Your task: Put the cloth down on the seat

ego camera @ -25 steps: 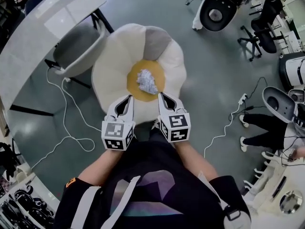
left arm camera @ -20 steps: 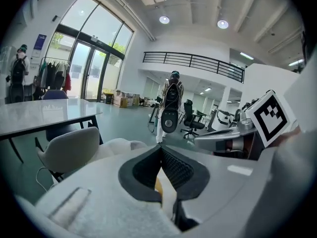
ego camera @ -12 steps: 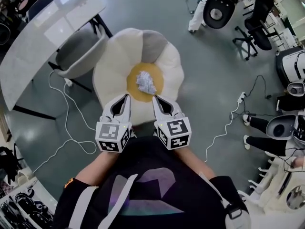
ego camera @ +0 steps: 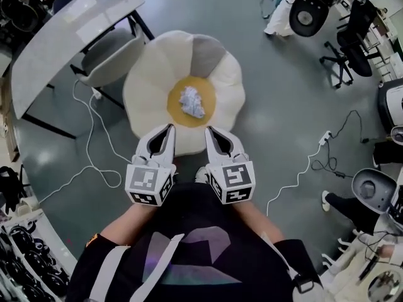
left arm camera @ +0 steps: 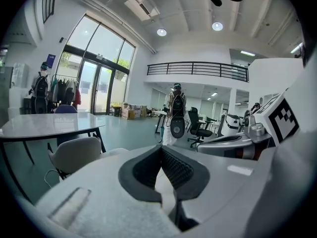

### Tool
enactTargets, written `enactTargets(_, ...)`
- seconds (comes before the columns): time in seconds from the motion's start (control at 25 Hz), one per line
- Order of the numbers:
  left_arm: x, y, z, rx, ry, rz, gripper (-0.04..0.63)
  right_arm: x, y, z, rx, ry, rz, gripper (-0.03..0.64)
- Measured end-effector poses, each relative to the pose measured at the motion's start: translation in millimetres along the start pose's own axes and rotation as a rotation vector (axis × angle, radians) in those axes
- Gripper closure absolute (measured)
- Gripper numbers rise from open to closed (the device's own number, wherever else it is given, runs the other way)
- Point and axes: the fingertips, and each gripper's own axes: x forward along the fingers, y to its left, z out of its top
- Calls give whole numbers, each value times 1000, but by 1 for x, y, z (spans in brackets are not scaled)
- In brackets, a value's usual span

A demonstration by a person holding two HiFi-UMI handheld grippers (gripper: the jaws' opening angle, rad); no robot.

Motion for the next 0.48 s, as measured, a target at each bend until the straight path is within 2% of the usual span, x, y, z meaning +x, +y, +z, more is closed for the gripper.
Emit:
enactTargets(0.24,-18,-19,-19,-4,9,67,597,-20,0,-15,-27,6,59,617)
enactTargets(0.48,-34,-16,-11,17,-25,105,597,-27,11,-8,-54,-18,83,617)
